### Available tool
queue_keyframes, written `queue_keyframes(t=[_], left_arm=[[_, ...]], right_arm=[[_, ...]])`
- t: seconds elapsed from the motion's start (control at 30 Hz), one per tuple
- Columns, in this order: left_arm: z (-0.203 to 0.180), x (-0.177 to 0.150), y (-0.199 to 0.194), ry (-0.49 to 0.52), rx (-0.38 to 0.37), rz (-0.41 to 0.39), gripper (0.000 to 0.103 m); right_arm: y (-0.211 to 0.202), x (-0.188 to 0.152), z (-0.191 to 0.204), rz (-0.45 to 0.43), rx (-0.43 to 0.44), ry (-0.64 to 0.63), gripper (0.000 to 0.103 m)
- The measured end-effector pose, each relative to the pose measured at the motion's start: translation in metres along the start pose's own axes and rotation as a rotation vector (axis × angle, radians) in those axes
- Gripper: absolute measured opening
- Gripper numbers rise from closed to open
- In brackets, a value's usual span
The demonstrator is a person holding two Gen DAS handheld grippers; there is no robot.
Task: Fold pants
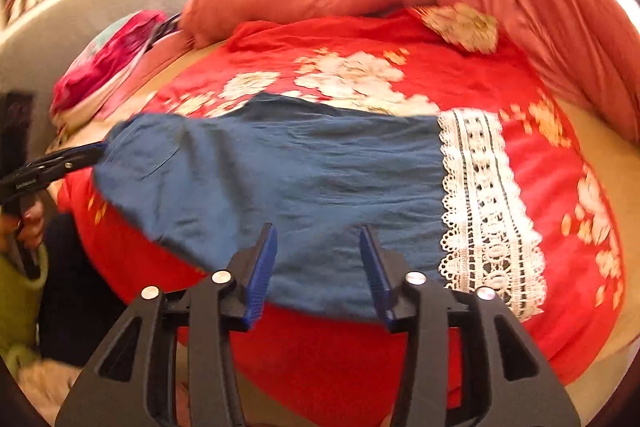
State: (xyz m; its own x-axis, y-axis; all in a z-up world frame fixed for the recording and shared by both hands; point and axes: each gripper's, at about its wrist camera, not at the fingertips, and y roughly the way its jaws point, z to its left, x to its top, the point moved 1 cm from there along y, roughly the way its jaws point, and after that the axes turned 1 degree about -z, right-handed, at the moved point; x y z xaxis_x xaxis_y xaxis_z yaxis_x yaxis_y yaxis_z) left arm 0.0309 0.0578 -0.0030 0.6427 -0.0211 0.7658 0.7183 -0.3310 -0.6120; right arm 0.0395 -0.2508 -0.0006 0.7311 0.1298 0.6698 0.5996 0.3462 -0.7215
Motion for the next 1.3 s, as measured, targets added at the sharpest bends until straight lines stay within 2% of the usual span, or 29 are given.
queue_keyframes(t=[0.03,0.13,0.2,0.27,0.37,0.5,0.6,0.67,0.73,0.8,0.9,0.97,1.07,1.13,1.2,1.3], left_arm=[[0.009,-0.001,-0.001,-0.012,0.03,0.008,0.035],[0.028,-0.008,0.011,-0.035,0.161,0.066,0.036],[0.039,-0.013,0.024,-0.054,0.239,0.124,0.036],[0.048,-0.017,0.029,-0.083,0.239,0.138,0.036],[0.053,-0.019,0.032,-0.088,0.244,0.148,0.036],[0.049,-0.025,0.023,-0.069,0.26,0.133,0.036],[0.036,-0.009,0.007,-0.083,0.207,0.078,0.037],[0.024,0.006,-0.006,-0.09,0.128,0.013,0.046],[0.011,0.02,-0.005,-0.066,0.093,-0.011,0.053],[-0.004,0.037,0.01,-0.027,0.062,-0.011,0.054],[-0.025,0.059,0.049,0.02,-0.011,0.026,0.054],[-0.033,0.069,0.088,0.029,-0.077,0.111,0.057],[-0.033,0.081,0.134,0.022,-0.065,0.202,0.057],[-0.03,0.087,0.153,0.02,-0.051,0.223,0.057],[-0.026,0.093,0.171,0.02,-0.046,0.248,0.057],[-0.021,0.1,0.19,0.01,-0.085,0.278,0.057]], right_arm=[[0.004,-0.001,-0.002,0.009,-0.009,0.005,0.044],[0.015,-0.006,-0.006,0.058,-0.047,0.015,0.045],[0.019,-0.012,-0.014,0.091,-0.122,0.024,0.045],[0.018,-0.015,-0.021,0.093,-0.174,0.023,0.045],[0.018,-0.021,-0.032,0.092,-0.152,0.07,0.045],[0.02,-0.024,-0.029,0.085,-0.169,0.041,0.048],[0.006,-0.02,-0.035,0.048,-0.098,0.108,0.05],[-0.01,-0.012,-0.04,-0.019,-0.052,0.141,0.05],[-0.021,-0.001,-0.048,-0.063,-0.045,0.168,0.05],[-0.024,0.014,-0.063,-0.085,-0.064,0.191,0.05],[-0.017,0.038,-0.09,-0.081,-0.092,0.229,0.05],[-0.009,0.052,-0.106,-0.06,-0.097,0.269,0.051],[0.013,0.075,-0.131,-0.024,-0.07,0.28,0.05],[0.033,0.084,-0.146,0.011,-0.077,0.305,0.051],[0.057,0.091,-0.164,0.059,-0.04,0.355,0.051],[0.081,0.096,-0.172,0.093,0.015,0.37,0.052]])
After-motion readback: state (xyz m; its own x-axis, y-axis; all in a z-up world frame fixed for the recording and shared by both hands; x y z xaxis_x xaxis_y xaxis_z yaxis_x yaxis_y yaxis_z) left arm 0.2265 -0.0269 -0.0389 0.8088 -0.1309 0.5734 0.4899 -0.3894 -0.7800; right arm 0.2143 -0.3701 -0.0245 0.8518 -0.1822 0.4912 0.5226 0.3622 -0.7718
